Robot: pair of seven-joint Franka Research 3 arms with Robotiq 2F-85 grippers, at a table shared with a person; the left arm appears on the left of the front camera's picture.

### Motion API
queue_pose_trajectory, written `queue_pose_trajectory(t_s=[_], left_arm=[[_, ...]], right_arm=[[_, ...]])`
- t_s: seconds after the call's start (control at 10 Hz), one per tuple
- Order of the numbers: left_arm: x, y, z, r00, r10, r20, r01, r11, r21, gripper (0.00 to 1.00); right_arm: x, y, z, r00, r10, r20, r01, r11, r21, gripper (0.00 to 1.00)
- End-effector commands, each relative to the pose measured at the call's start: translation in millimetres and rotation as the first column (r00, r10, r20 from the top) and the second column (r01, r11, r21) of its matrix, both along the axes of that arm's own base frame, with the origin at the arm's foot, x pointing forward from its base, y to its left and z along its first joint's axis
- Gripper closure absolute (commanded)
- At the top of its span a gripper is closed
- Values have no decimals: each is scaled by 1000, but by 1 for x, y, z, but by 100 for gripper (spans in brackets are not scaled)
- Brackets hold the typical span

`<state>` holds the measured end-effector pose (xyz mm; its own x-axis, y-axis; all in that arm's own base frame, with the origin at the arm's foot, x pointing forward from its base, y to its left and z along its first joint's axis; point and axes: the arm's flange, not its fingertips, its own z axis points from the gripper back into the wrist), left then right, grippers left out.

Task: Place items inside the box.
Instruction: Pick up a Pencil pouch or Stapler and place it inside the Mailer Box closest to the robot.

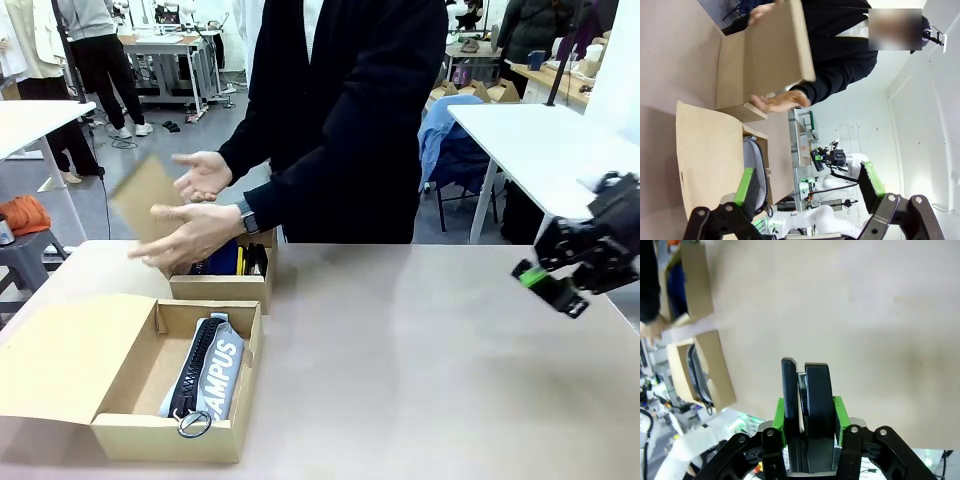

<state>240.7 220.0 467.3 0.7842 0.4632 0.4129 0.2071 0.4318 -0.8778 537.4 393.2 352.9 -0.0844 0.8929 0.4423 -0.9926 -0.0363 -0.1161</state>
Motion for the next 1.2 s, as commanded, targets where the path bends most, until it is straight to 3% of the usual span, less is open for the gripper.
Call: queue_pose_trajectory(t_s=[0.0, 0.3, 0.6, 1.0, 1.1], left_arm=[[-1, -2, 0, 1000, -1, 31, 1, 1000, -8, 0], [-1, -2, 0, 1000, -1, 31, 1, 1000, -8, 0], [-1, -2, 0, 1000, -1, 31, 1, 1000, -8, 0], [-1, -2, 0, 1000, -1, 31, 1, 1000, -8, 0], [-1, -2, 0, 1000, -1, 31, 1, 1000, -8, 0]], right_arm=[[28, 22, -12, 998, 16, -54, -16, 1000, -6, 0], [61, 44, -39, 999, -52, -15, 52, 999, -5, 0], [74, 51, -61, 994, -78, -83, 75, 997, -35, 0], [74, 49, -64, 991, -86, -101, 84, 996, -24, 0], [72, 48, -63, 993, -65, -101, 65, 998, -8, 21]])
